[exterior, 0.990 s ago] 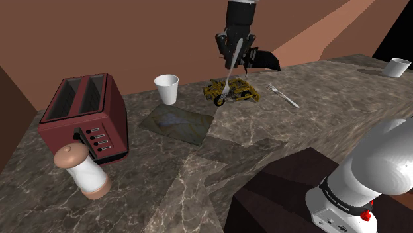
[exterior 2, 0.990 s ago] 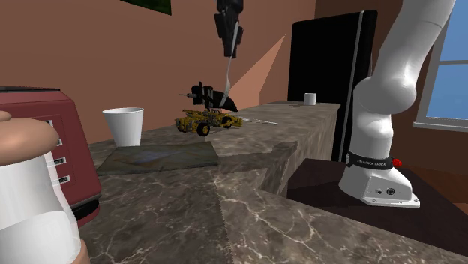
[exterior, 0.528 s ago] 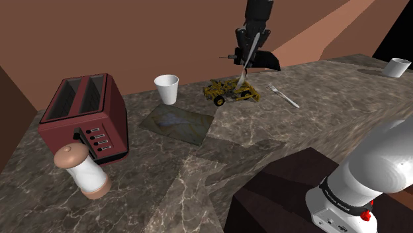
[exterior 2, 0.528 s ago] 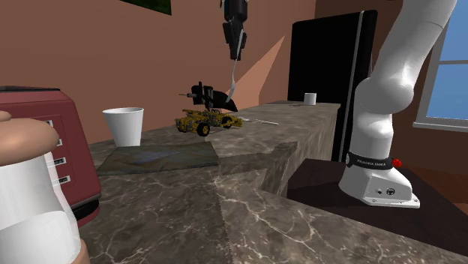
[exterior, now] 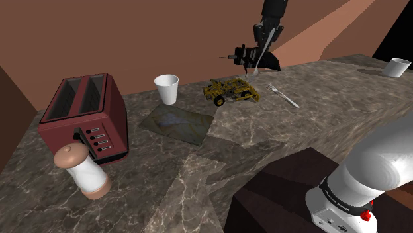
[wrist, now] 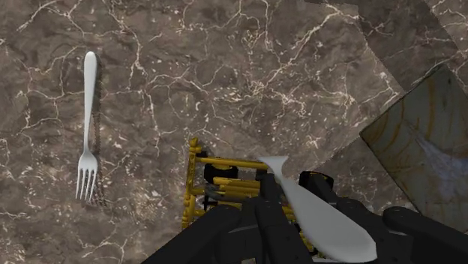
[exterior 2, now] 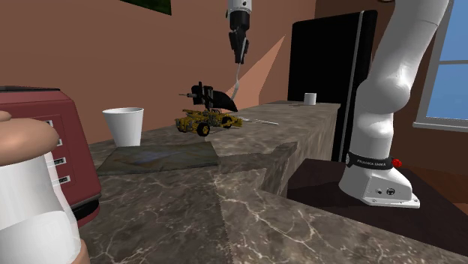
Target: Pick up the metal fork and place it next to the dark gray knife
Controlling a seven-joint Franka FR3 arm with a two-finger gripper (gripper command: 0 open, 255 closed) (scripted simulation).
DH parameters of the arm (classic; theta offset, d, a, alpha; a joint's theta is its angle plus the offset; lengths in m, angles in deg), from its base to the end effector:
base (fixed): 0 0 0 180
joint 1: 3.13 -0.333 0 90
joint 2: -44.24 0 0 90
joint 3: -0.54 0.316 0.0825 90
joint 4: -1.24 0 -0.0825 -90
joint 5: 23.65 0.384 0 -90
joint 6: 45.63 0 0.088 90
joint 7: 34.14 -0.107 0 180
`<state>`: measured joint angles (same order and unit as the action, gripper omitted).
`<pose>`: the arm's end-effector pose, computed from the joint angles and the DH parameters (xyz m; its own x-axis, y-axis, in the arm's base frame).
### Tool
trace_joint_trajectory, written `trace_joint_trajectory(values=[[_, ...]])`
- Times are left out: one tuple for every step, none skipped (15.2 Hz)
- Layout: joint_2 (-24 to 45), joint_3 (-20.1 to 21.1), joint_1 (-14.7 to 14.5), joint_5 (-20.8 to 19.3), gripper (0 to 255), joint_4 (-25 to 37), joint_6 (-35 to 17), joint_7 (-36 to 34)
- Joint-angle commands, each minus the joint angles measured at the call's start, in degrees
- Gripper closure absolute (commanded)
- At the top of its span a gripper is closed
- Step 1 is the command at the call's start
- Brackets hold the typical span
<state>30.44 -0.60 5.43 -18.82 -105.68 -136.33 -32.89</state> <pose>0.4706 -0.0725 0.6108 0.9883 -0.1471 -0.0404 -0.1503 -0.9846 -0.0897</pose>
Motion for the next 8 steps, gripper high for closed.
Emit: trace_joint_trajectory(values=[[1.14,-1.62,1.00,-0.45,255,1.61,0.67,2.60],[1.97,-2.45,1.53,-0.64,255,2.51,0.85,3.93],[2.85,-3.27,2.06,-0.81,255,3.48,1.04,5.26],[3.79,-4.08,2.59,-0.95,255,4.52,1.24,6.59],[4.78,-4.89,3.12,-1.05,255,5.63,1.46,7.92],[5.83,-5.68,3.66,-1.13,255,6.81,1.70,9.24],[6.95,-6.46,4.21,-1.16,255,8.08,1.95,10.57],[8.12,-7.22,4.77,-1.16,255,9.42,2.23,11.89]])
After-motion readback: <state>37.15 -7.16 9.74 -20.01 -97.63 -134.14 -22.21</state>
